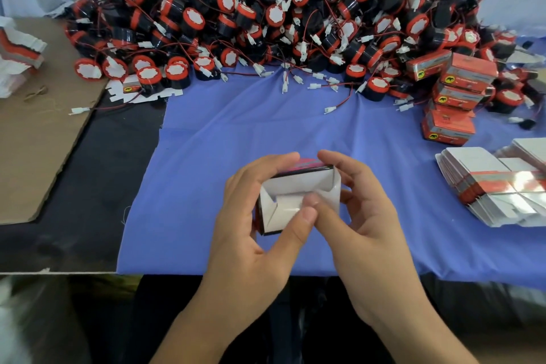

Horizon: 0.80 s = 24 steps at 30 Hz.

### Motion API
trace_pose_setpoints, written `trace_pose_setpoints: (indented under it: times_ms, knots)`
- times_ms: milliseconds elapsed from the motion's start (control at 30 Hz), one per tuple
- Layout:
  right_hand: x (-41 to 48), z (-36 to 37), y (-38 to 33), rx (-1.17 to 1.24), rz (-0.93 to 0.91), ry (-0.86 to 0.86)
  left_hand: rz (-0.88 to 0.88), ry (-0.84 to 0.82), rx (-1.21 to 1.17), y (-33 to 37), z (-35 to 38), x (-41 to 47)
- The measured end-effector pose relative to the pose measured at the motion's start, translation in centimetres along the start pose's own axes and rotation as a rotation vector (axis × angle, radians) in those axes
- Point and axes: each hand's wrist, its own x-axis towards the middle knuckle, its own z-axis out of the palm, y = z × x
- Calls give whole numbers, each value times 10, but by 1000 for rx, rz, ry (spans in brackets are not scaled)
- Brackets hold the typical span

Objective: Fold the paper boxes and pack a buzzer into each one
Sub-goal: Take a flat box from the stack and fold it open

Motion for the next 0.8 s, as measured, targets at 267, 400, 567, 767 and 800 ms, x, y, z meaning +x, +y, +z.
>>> trace_pose_setpoints:
  times_ms: [267,400,567,767,800]
  knots:
    - [6,-11,-4,47,22,-42,66,-71,190,3,-11,2]
    - [8,-20,-5,81,64,-105,104,-113,262,5,-15,6]
    - [5,-22,-9,-134,-37,-136,89,-154,378,1,-22,10]
    - [4,-25,-7,-320,-42,-127,138,-218,486,-7,-23,7]
    - [5,-27,-6,-337,-33,-130,139,-221,498,-8,-23,7]
